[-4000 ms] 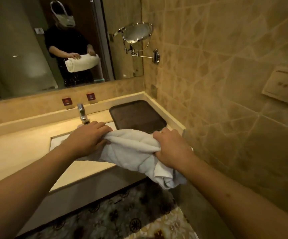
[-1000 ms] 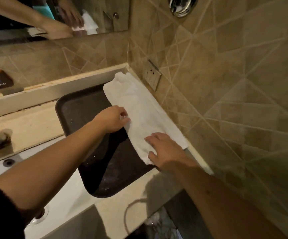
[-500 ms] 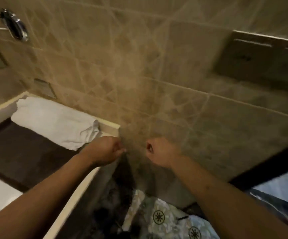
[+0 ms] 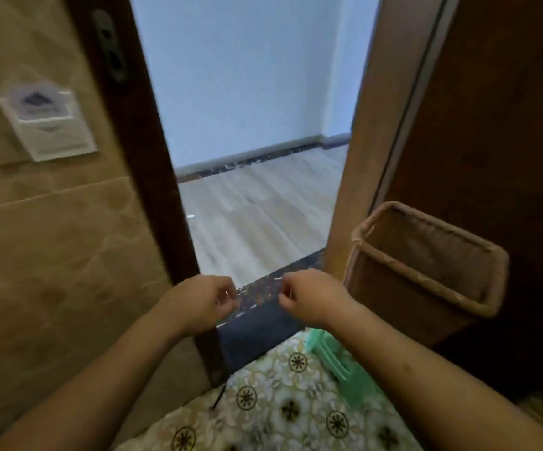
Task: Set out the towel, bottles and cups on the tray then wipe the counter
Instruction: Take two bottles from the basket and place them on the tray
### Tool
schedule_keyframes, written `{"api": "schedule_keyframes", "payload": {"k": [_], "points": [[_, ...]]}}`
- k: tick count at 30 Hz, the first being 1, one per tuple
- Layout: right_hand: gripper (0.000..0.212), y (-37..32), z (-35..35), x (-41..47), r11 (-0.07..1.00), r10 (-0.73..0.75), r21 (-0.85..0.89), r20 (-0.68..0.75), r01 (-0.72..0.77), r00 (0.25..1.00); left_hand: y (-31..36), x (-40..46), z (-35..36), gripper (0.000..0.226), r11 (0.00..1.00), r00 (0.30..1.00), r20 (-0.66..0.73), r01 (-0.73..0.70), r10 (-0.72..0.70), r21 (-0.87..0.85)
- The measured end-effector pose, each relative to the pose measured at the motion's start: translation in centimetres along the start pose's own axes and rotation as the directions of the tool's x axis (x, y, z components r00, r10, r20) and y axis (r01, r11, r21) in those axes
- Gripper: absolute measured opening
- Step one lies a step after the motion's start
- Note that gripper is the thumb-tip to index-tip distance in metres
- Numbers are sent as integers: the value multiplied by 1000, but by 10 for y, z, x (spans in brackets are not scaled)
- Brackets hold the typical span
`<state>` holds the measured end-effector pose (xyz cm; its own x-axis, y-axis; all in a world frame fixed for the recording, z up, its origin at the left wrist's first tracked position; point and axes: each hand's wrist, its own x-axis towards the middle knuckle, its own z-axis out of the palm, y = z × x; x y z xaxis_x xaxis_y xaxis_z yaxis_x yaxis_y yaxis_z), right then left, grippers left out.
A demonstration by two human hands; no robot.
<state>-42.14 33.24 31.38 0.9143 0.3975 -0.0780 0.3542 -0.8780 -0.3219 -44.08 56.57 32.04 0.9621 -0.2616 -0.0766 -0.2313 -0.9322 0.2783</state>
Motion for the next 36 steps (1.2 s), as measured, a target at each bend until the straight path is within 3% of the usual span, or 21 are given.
{"api": "schedule_keyframes", "payload": {"k": [8, 13, 26, 36], "points": [[14, 148, -43, -77, 924, 383, 37, -88, -381, 920, 153, 130, 38, 18, 926, 921, 103, -377, 375, 0], [16, 219, -58, -89, 852, 523, 16, -67, -523, 850, 220, 210, 66, 15, 862, 841, 194, -502, 505, -66], [11, 407, -85, 6, 684, 728, 12, 40, -729, 684, 294, 456, 136, 5, 821, 746, 344, -520, 570, -233], [10, 489, -68, 43, 611, 778, 7, 181, -792, 601, 321, 533, 196, 11, 849, 657, 550, -479, 516, -224]]}}
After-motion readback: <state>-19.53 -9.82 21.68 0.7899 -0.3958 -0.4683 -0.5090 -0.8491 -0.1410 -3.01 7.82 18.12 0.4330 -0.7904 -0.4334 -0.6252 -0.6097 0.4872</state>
